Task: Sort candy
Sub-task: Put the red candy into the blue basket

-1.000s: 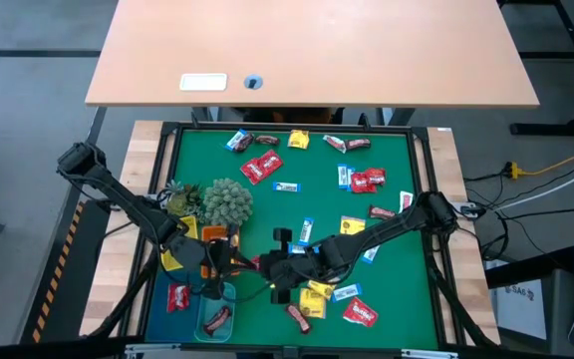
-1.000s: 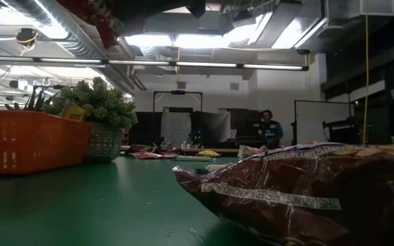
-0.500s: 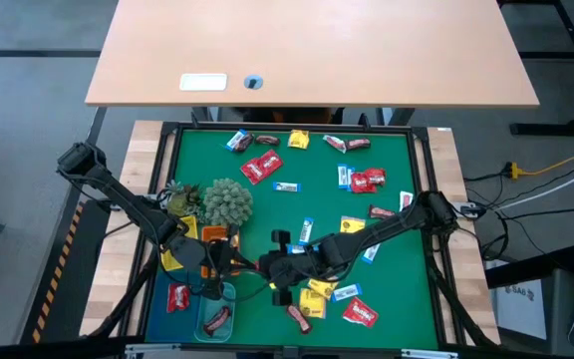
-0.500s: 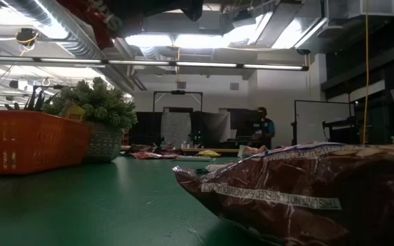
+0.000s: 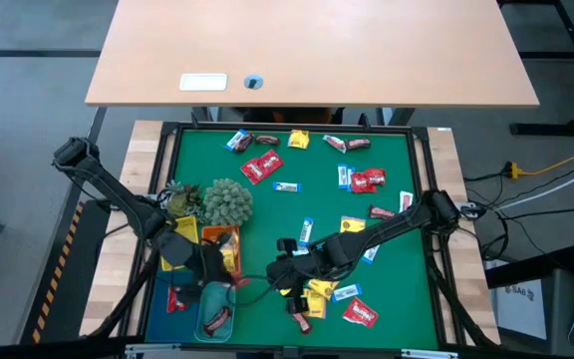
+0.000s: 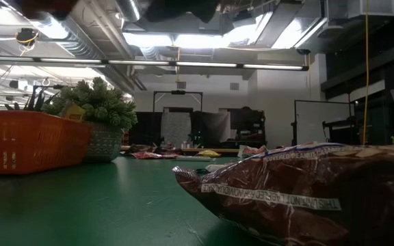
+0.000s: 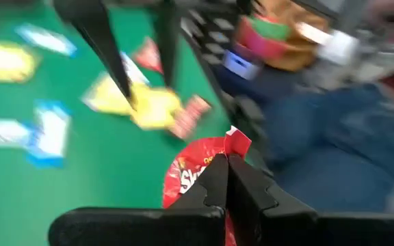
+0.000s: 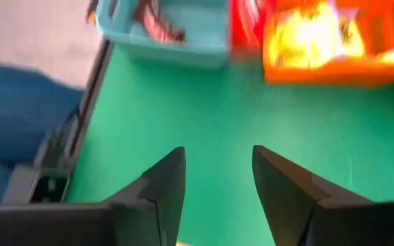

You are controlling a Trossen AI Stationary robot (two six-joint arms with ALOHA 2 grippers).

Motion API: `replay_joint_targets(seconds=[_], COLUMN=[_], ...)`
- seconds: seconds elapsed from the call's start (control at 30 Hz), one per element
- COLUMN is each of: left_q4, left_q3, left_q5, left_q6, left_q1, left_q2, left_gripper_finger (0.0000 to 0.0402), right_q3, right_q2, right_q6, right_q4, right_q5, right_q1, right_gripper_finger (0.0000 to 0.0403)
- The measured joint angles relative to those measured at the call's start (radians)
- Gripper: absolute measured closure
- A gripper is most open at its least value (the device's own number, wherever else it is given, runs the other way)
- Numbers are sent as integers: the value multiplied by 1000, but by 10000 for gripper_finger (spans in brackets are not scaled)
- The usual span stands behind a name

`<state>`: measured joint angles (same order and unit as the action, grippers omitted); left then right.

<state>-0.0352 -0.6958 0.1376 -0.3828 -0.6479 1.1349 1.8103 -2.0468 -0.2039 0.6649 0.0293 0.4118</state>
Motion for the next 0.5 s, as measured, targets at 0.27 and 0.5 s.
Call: replay_joint_targets(seconds=[0.27, 0.5], left_q4=[-267, -418], left_q3=[0, 0], left_q5=[-426, -416], left_q6=[-443, -797], left_q1=[-71, -164], left_q2=[-65, -62], left_gripper_finger=[401, 401], right_q3=[0, 0], right_q2=[4, 4], right_q6=[-16, -31], right_q4=[129, 158], right_q5=[-41, -48], right_q1=[0, 1], right_gripper_finger=[232, 232])
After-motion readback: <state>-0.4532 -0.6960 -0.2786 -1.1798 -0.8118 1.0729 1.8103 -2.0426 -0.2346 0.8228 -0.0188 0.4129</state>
